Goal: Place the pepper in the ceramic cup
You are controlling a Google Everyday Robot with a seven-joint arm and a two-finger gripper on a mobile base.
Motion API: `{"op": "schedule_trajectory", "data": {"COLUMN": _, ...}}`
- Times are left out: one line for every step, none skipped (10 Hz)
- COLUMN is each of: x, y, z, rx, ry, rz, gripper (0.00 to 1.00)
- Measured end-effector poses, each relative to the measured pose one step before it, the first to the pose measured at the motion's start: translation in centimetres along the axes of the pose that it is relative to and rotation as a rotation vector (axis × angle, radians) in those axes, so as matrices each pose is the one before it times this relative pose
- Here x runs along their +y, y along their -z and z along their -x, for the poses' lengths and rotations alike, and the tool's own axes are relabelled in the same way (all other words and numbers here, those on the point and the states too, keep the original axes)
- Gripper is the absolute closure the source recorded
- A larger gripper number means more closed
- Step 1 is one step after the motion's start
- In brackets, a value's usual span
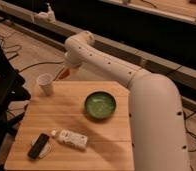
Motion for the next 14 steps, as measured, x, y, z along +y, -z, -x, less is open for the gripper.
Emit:
{"op": "schedule_trajectory", "data": {"x": -1.231, "y": -0.504, "z": -0.007, "rx": -0.00432, "ry": -0.00329, "rz": -0.01382, "gripper": 1.00}}
{"op": "schedule_trajectory", "data": {"x": -1.846, "y": -0.423, "z": 0.169, "rx": -0.00924, "ry": -0.00111, "rz": -0.02463, "gripper": 1.00}}
{"op": "schedule_trajectory", "data": {"x": -2.293, "y": -0.473, "z": 0.870, "rx": -0.01843, "ry": 0.00723, "rz": -0.03232, "gripper": 1.00}}
{"op": "schedule_trajectory", "data": {"x": -2.409, "y": -0.306, "z": 1.443, "rx": -0.02664, "ry": 0.00974, "rz": -0.04003, "gripper": 1.00}}
{"op": "schedule_trajectory", "data": {"x": -1.461, "y": -0.090, "z": 0.957, "rx": -0.01843, "ry": 0.00813, "rz": -0.02746, "gripper": 1.00}}
{"op": "schedule_trajectory", "data": {"x": -0.601, "y": -0.012, "z": 0.331, "rx": -0.00660, "ry": 0.00250, "rz": -0.01174, "gripper": 1.00}}
{"op": "schedule_trajectory", "data": {"x": 0.036, "y": 0.019, "z": -0.092, "rx": 0.00131, "ry": -0.00051, "rz": 0.00021, "gripper": 1.00}}
{"op": "schedule_trajectory", "data": {"x": 0.068, "y": 0.096, "z": -0.202, "rx": 0.00163, "ry": -0.00214, "rz": -0.00041, "gripper": 1.00}}
{"op": "schedule_trajectory", "data": {"x": 0.044, "y": -0.023, "z": 0.032, "rx": -0.00065, "ry": 0.00060, "rz": 0.00110, "gripper": 1.00}}
{"op": "schedule_trajectory", "data": {"x": 0.097, "y": -0.137, "z": 0.143, "rx": -0.00101, "ry": 0.00315, "rz": 0.00315, "gripper": 1.00}}
{"op": "schedule_trajectory", "data": {"x": 0.386, "y": -0.195, "z": -0.360, "rx": 0.00703, "ry": 0.00140, "rz": 0.00535, "gripper": 1.00}}
{"op": "schedule_trajectory", "data": {"x": 0.080, "y": -0.054, "z": -0.107, "rx": 0.00205, "ry": 0.00031, "rz": 0.00051, "gripper": 1.00}}
{"op": "schedule_trajectory", "data": {"x": 0.160, "y": -1.129, "z": 0.348, "rx": -0.00220, "ry": 0.02377, "rz": -0.00226, "gripper": 1.00}}
{"op": "schedule_trajectory", "data": {"x": -0.032, "y": -0.914, "z": 0.786, "rx": -0.01287, "ry": 0.01262, "rz": 0.00014, "gripper": 1.00}}
